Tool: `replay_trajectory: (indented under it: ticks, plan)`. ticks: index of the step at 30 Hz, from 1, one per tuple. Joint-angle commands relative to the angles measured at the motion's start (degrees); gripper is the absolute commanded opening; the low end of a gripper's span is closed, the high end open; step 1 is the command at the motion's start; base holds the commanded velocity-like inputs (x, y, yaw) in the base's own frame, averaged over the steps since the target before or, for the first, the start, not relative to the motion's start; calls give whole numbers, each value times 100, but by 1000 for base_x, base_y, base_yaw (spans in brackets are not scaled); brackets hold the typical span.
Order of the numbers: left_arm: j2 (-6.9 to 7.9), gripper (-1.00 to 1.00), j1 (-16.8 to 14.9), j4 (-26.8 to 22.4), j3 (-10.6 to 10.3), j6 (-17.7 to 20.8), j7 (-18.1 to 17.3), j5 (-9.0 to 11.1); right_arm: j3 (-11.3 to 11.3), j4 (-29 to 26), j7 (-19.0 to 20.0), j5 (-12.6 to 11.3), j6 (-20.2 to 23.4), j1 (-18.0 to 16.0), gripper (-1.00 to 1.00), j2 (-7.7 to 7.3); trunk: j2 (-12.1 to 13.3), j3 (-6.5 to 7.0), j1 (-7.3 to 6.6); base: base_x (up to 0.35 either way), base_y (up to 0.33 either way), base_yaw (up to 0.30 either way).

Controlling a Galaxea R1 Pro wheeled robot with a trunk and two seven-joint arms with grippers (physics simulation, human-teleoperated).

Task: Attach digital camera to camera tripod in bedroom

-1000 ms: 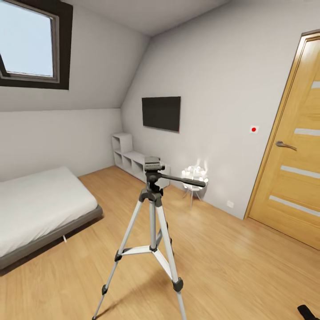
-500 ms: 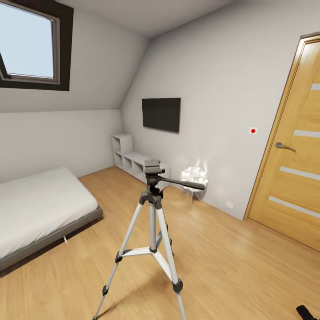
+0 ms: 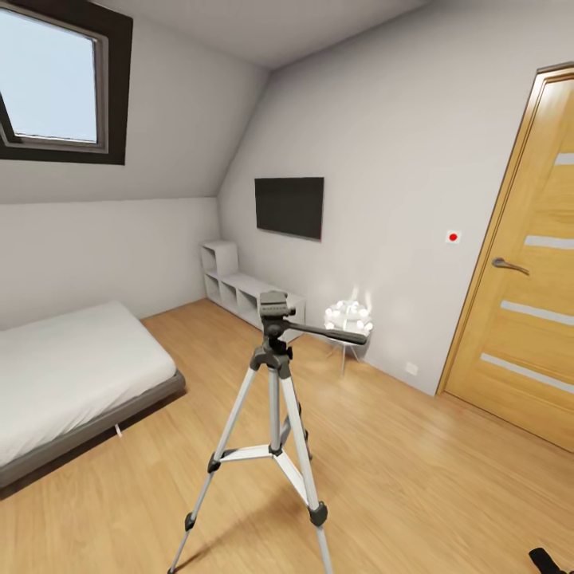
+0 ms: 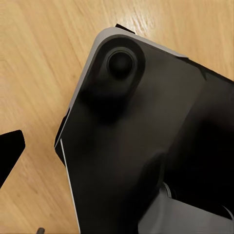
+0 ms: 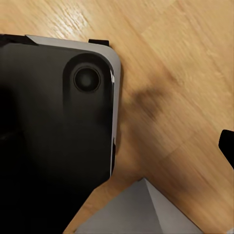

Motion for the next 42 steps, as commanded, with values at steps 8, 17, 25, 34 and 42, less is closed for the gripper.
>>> replay_trajectory:
  ticks: [8, 17, 25, 34, 42]
  plan:
    - [-2, 100, 2, -8, 23, -9, 2, 8, 3, -1, -13, 30, -11, -1, 100, 0, 317, 137, -175, 0, 0, 0]
    - [5, 100, 2, -8, 23, -11, 2, 8, 3, -1, -13, 32, -11, -1, 100, 0, 678, 299, -373, 0, 0, 0]
    - [7, 100, 2, -8, 23, -14, 2, 8, 3, -1, -13, 32, -11, -1, 100, 0, 998, 443, -548, 0, 0, 0]
    - [7, 100, 2, -8, 23, -15, 2, 8, 3, -1, -13, 32, -11, -1, 100, 0, 1359, 604, -746, 0, 0, 0]
    - [7, 100, 2, -8, 23, -15, 2, 8, 3, -1, -10, 35, -11, -1, 100, 0, 1680, 748, -922, 0, 0, 0]
